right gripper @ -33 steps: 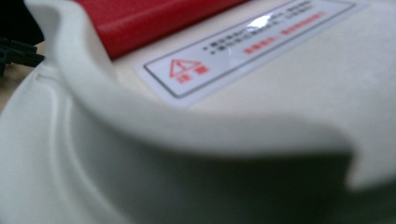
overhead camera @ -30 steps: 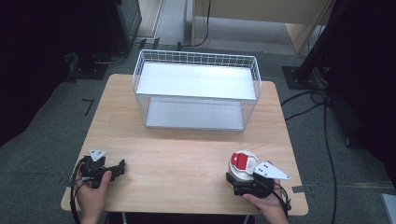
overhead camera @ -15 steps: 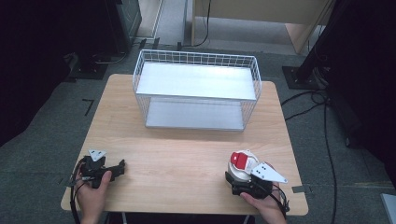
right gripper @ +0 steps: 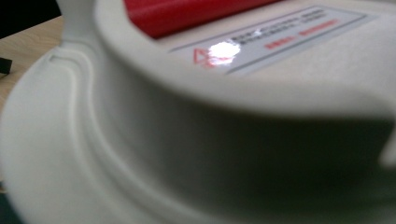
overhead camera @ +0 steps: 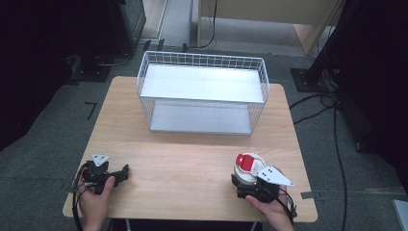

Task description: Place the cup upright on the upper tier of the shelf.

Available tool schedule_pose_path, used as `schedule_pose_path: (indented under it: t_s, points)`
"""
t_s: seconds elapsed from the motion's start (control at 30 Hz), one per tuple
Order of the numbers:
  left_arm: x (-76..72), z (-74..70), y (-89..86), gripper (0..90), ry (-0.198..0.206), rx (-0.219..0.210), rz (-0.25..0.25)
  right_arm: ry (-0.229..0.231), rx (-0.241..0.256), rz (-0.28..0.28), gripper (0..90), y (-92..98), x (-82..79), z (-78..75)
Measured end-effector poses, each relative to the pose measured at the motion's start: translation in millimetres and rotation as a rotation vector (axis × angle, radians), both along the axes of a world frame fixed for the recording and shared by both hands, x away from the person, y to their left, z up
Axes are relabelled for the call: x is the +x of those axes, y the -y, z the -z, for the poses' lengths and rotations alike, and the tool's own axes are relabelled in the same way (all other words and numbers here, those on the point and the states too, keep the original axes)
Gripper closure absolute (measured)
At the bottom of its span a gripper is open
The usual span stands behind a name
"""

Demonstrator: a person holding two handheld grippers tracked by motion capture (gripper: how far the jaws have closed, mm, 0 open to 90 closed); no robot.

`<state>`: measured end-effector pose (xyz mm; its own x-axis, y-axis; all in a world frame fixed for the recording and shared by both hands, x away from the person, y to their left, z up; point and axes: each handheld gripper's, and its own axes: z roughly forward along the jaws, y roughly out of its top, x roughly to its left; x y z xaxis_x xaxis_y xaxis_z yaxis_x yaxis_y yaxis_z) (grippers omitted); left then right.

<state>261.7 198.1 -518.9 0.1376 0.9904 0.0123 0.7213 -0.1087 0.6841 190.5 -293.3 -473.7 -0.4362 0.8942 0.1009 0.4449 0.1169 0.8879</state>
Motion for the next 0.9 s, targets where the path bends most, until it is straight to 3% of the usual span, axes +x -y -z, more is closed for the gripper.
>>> schedule_pose_path:
  t_s: [0.4,0.9]
  points:
    - [0.0,0.0,0.0,0.0,0.0,0.0,0.0,0.042,0.024,0.049,6.5,-2.8,11.2,-21.3]
    - [0.0,0.1,0.0,0.0,0.0,0.0,0.0,0.095,0.037,0.061,6.9,-20.1,30.7,-52.1]
